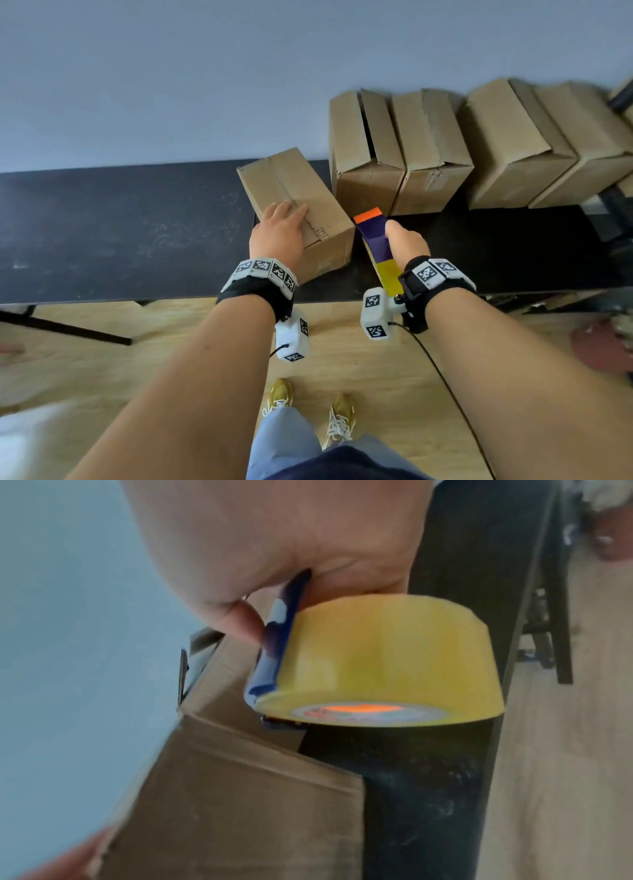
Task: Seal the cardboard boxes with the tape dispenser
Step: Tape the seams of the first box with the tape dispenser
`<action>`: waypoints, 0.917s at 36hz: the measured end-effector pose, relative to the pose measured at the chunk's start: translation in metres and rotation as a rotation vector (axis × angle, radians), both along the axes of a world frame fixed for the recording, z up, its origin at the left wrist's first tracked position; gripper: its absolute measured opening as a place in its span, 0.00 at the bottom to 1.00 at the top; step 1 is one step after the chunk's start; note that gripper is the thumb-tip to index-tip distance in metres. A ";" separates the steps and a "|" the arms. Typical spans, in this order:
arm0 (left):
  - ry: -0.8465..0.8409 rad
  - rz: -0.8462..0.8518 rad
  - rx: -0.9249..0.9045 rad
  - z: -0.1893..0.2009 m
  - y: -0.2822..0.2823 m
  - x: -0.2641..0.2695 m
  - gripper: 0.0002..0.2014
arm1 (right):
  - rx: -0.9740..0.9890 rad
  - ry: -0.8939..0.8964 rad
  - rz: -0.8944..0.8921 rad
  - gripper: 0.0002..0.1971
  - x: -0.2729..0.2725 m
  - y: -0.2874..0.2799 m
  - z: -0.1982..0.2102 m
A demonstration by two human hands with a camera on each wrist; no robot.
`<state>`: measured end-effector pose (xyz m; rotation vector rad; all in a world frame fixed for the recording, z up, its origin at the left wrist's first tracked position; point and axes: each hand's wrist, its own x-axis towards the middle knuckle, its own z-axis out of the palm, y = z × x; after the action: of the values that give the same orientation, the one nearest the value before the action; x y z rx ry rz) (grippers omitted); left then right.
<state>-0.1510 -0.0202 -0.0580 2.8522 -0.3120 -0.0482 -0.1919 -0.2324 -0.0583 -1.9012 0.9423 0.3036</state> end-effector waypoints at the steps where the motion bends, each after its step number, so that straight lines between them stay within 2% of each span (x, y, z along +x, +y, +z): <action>1: 0.008 0.001 -0.001 0.001 0.000 -0.001 0.22 | 0.024 -0.013 -0.026 0.20 -0.001 -0.001 0.003; 4: 0.020 -0.001 -0.010 0.005 -0.001 -0.002 0.22 | 0.052 -0.047 -0.064 0.23 -0.005 -0.004 0.008; 7: 0.043 0.002 -0.019 0.009 -0.002 -0.003 0.22 | 0.033 -0.068 -0.073 0.38 -0.008 -0.004 0.020; 9: 0.043 0.001 -0.026 0.011 -0.003 -0.004 0.23 | -0.010 -0.084 -0.039 0.42 -0.008 -0.004 0.033; 15: 0.092 -0.031 -0.041 0.014 -0.004 -0.001 0.24 | -0.077 -0.217 -0.010 0.38 0.006 -0.001 0.076; 19: 0.107 -0.067 -0.044 0.017 -0.002 0.003 0.21 | -0.067 -0.285 0.028 0.26 0.020 0.010 0.103; 21: 0.111 -0.080 -0.034 0.016 -0.001 0.005 0.21 | -0.048 -0.310 0.036 0.24 0.026 0.018 0.113; 24: 0.147 -0.074 -0.046 0.019 0.000 0.009 0.20 | 0.019 -0.342 0.008 0.28 0.035 0.030 0.118; 29: 0.184 -0.116 -0.054 0.027 0.007 0.021 0.21 | 0.023 -0.318 0.013 0.25 0.049 0.051 0.110; 33: 0.199 -0.069 0.013 0.030 0.022 0.040 0.24 | 0.019 -0.277 0.049 0.21 0.058 0.058 0.107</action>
<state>-0.1108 0.0019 -0.0279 2.8183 -0.3682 -0.3457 -0.1343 -0.1744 0.0484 -1.8923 0.7055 0.0743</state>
